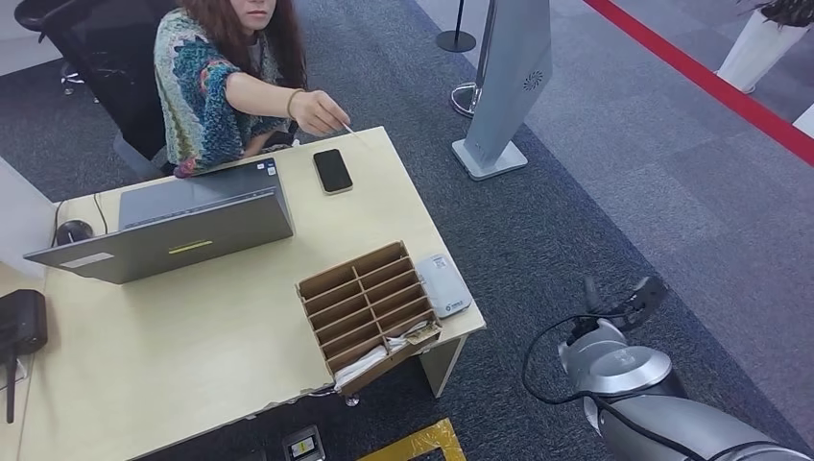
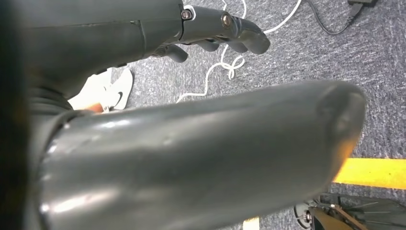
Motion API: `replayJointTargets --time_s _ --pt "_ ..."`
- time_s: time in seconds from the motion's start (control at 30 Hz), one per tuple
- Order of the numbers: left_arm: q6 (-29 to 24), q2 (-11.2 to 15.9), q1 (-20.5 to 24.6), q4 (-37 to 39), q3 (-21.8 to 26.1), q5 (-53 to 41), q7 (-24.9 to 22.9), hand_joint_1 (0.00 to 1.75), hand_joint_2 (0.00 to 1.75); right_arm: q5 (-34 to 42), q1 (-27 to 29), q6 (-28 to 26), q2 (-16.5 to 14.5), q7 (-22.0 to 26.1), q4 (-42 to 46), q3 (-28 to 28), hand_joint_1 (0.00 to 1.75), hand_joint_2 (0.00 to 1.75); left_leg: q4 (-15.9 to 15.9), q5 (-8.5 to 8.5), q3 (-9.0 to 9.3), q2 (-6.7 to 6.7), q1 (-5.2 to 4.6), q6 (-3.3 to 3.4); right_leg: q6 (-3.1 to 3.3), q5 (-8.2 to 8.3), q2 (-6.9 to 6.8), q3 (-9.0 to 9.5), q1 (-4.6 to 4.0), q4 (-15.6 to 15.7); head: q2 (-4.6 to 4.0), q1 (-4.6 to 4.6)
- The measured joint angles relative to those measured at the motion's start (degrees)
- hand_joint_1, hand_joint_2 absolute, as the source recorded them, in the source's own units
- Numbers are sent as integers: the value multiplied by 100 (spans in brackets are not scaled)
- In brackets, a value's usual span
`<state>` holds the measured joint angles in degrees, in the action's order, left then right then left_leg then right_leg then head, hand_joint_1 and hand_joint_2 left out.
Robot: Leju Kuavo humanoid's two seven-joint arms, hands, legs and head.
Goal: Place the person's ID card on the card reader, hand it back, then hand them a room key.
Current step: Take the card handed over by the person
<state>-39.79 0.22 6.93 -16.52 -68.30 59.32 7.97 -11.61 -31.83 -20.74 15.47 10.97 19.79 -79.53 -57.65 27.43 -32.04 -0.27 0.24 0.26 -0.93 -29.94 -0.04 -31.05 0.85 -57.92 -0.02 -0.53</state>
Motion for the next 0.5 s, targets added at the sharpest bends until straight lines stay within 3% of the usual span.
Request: replayJointTargets --time_s 0.1,0.2,0.33,0.5 --pt "-25 1 -4 11 2 11 19 0 0 1805 468 -1168 -90 -511 1254 1079 0 175 1 0 -14 -41 -8 0 -11 -11 -34 7 7 -2 1 0" --pt "-35 2 0 62 11 11 68 0 0 2329 794 -1757 -81 -329 2386 2348 0 175 5 11 -21 24 -14 -3 -3 -4 33 -5 9 -9 1 2" --pt "-37 -15 60 84 22 -31 88 0 0 1763 894 -1842 -120 -203 3605 3591 0 175 6 16 0 54 -13 5 0 1 60 2 8 -9 0 2" --pt "-37 -43 54 97 48 -170 88 0 0 315 910 -1876 -214 -509 4977 4794 0 175 4 -3 -2 11 -11 5 -2 4 12 5 7 -10 1 2"
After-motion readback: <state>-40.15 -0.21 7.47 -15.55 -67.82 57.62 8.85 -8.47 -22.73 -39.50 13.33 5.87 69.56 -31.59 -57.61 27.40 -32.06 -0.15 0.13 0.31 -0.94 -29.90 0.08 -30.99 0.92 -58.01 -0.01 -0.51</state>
